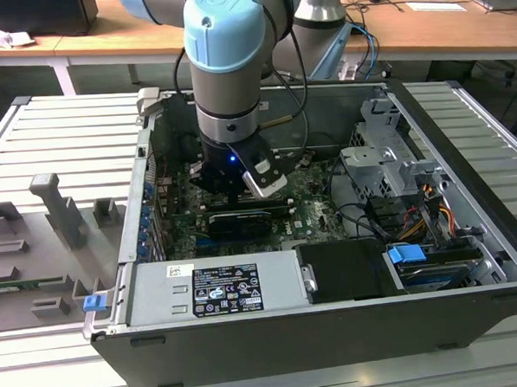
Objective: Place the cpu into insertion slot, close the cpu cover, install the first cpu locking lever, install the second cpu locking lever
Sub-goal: 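Install the second cpu locking lever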
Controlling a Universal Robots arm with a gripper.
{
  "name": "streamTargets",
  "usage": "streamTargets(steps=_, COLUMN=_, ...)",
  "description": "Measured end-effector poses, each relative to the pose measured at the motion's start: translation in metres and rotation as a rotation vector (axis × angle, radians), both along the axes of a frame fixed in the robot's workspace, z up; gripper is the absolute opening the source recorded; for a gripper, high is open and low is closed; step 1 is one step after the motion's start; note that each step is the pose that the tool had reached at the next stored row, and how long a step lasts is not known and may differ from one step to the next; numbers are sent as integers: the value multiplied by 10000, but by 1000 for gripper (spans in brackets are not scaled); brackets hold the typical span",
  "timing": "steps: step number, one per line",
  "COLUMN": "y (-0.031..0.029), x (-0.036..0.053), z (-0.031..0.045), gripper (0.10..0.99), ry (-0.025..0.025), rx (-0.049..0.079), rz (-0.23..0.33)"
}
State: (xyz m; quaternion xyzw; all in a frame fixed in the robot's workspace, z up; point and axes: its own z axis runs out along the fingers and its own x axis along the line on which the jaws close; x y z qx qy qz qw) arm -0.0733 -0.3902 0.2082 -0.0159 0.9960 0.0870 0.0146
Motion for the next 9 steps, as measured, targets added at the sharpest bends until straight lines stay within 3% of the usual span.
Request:
streamTargets(steps=5, y=-10, x=-35, z=-24, gripper=106, ry=-5, rx=288, rz=-5)
streamTargets(steps=9, y=-11, x=-61, z=-69, gripper=106, ry=-2, rx=408, rz=2)
